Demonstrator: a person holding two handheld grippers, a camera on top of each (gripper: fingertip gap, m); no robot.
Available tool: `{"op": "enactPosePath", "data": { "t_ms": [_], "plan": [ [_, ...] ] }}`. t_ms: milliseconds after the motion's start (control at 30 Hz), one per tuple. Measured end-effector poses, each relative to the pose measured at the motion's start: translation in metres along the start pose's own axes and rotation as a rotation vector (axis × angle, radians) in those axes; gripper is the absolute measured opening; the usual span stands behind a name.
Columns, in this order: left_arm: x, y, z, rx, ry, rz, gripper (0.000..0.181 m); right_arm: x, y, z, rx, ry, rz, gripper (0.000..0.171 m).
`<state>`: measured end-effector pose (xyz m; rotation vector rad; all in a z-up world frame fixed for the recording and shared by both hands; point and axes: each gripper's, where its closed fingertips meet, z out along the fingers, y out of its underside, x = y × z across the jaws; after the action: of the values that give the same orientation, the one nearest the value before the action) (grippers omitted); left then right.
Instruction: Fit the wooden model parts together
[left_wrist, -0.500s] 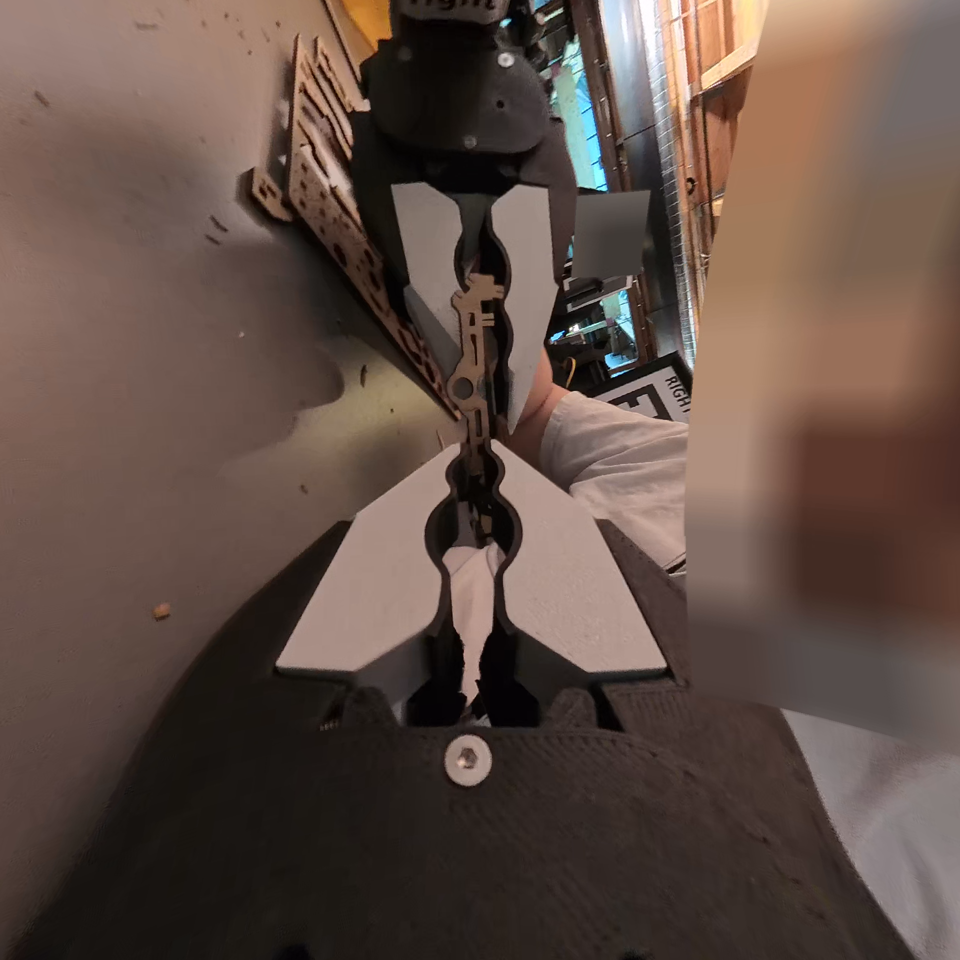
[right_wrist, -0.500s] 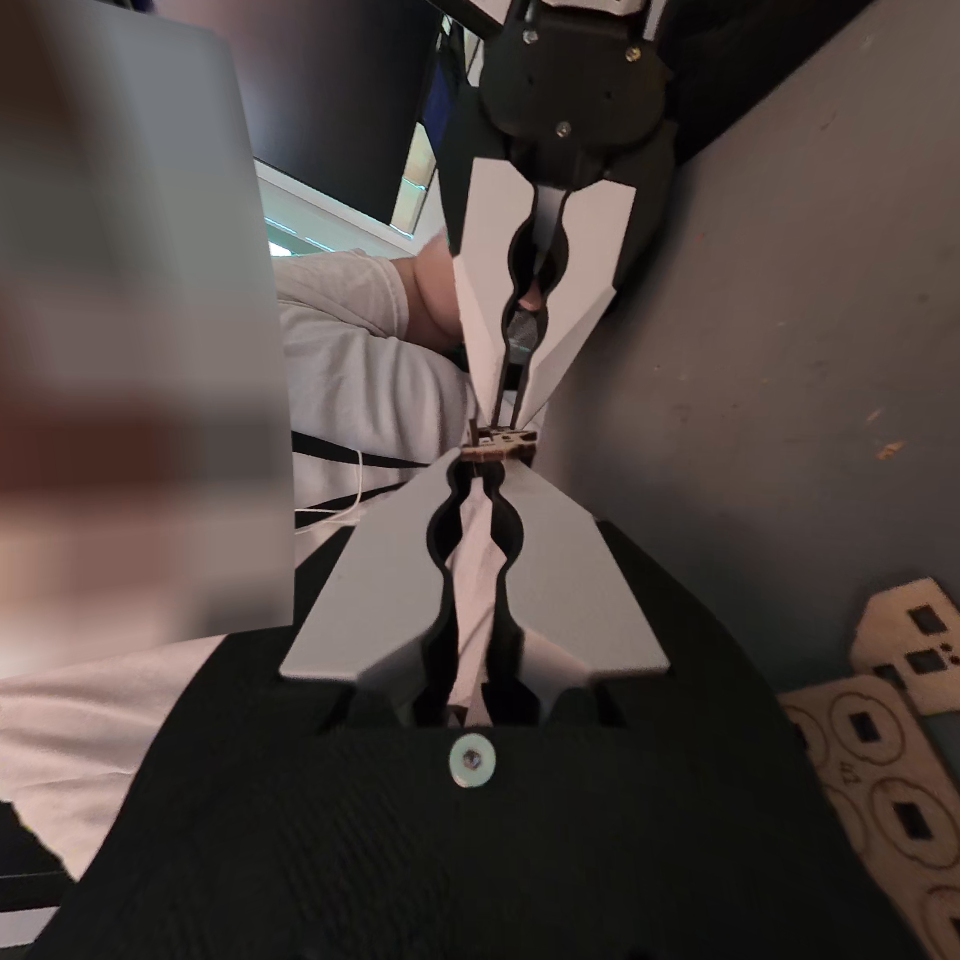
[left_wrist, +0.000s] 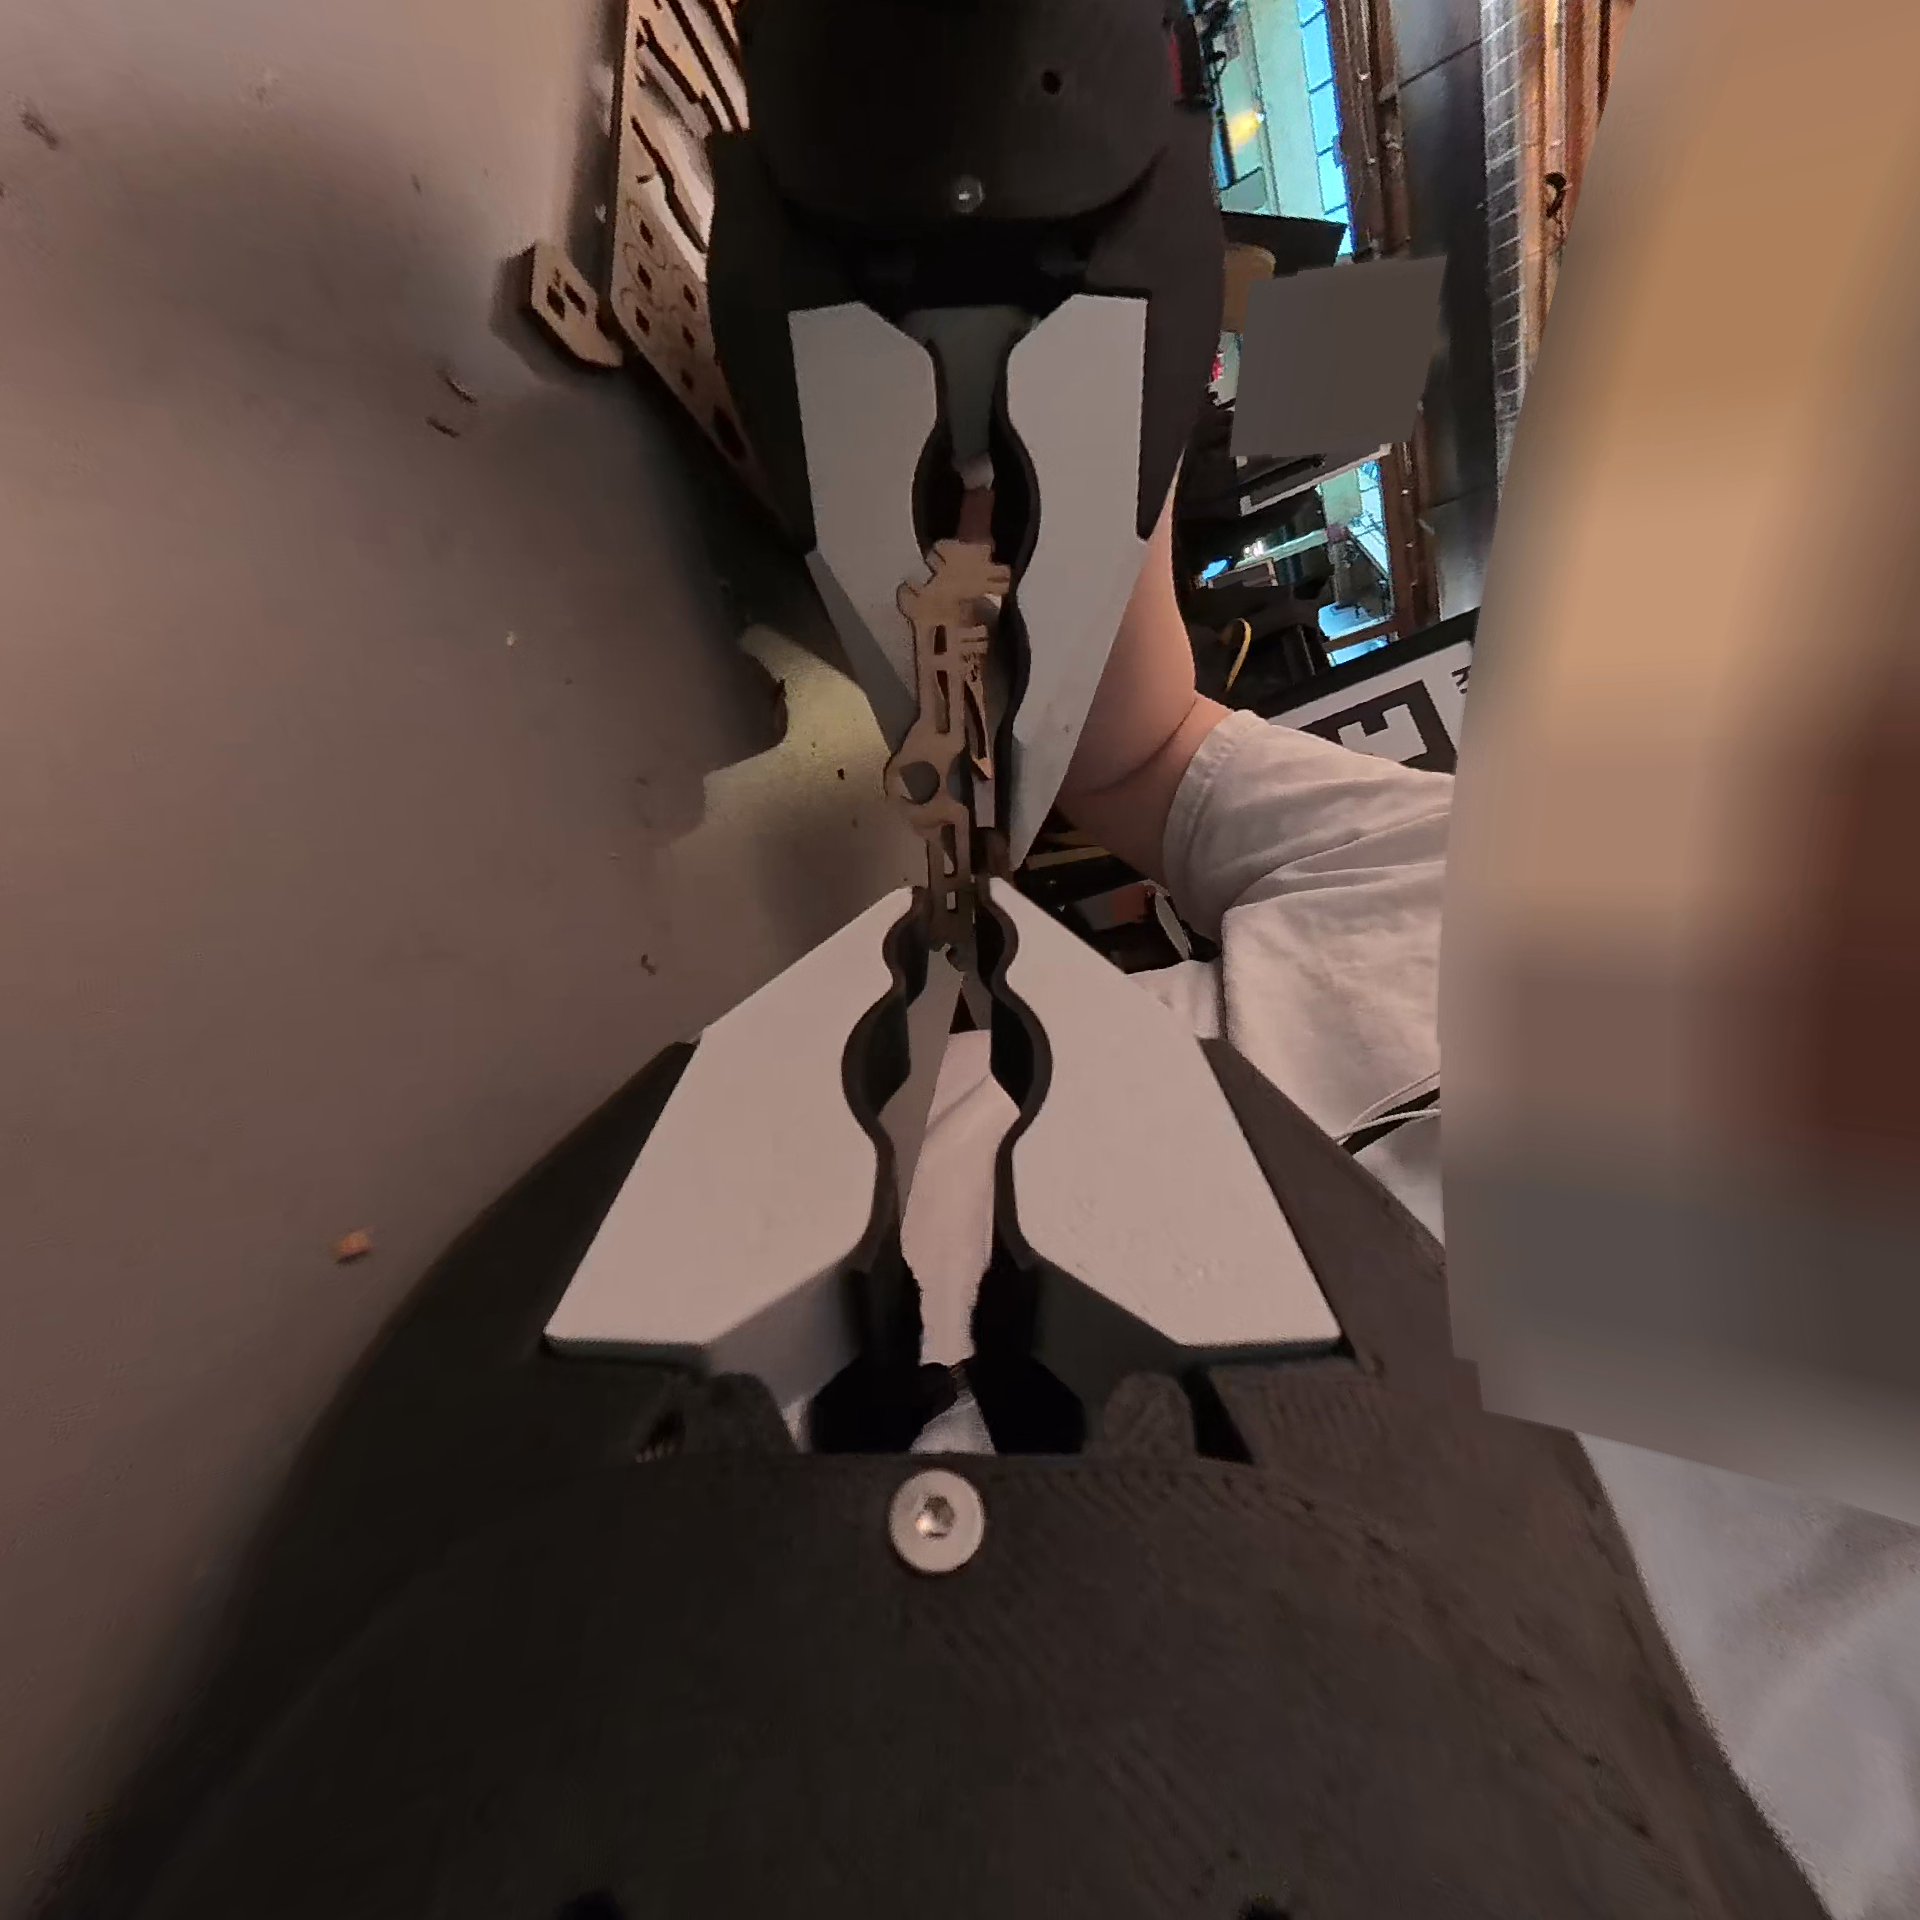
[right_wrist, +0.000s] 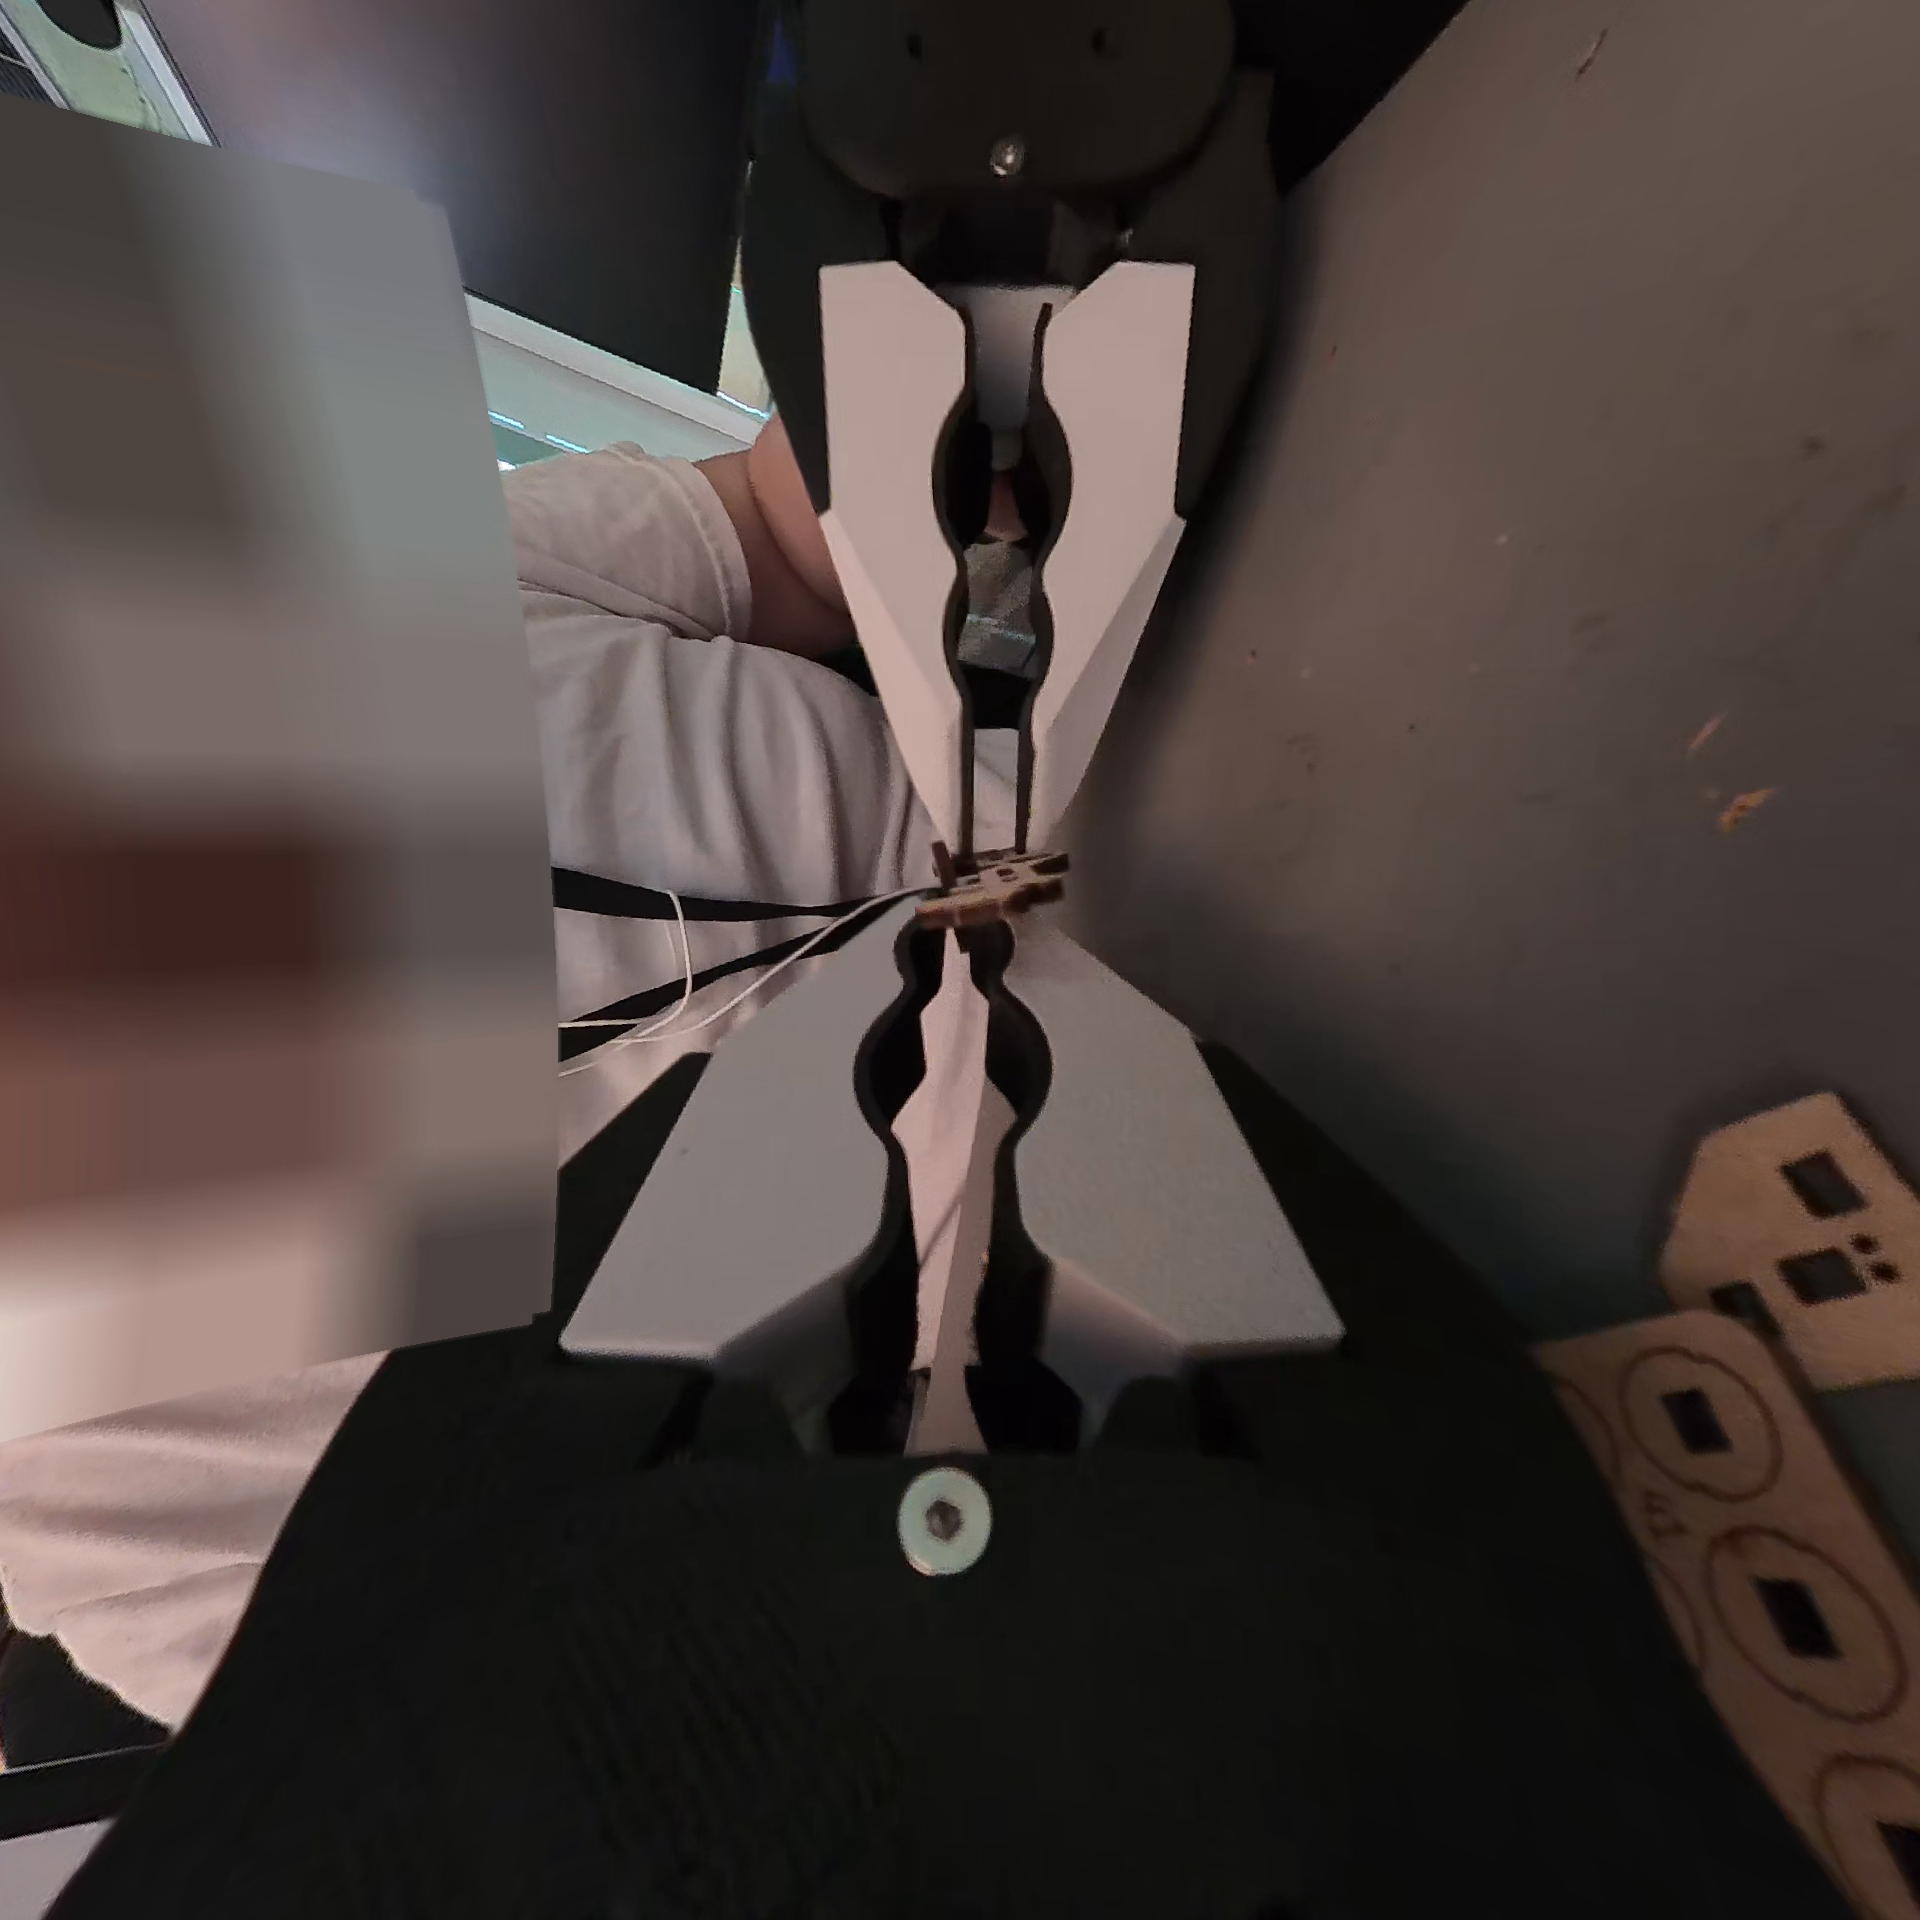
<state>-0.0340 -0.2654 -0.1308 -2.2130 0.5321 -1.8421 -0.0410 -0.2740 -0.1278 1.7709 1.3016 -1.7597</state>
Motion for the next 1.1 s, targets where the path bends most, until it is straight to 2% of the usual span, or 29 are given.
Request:
{"op": "enactPosePath", "data": {
  "t_ms": [233,1100],
  "plan": [
    [0.004,0.001,-0.002,-0.015,0.005,0.066,0.006,-0.003,-0.001,0.002,0.004,-0.023,-0.001,0.002],
    [0.011,0.003,-0.001,-0.086,0.088,0.019,0.007,-0.012,0.001,0.003,-0.011,-0.074,-0.053,0.002]
  ]
}}
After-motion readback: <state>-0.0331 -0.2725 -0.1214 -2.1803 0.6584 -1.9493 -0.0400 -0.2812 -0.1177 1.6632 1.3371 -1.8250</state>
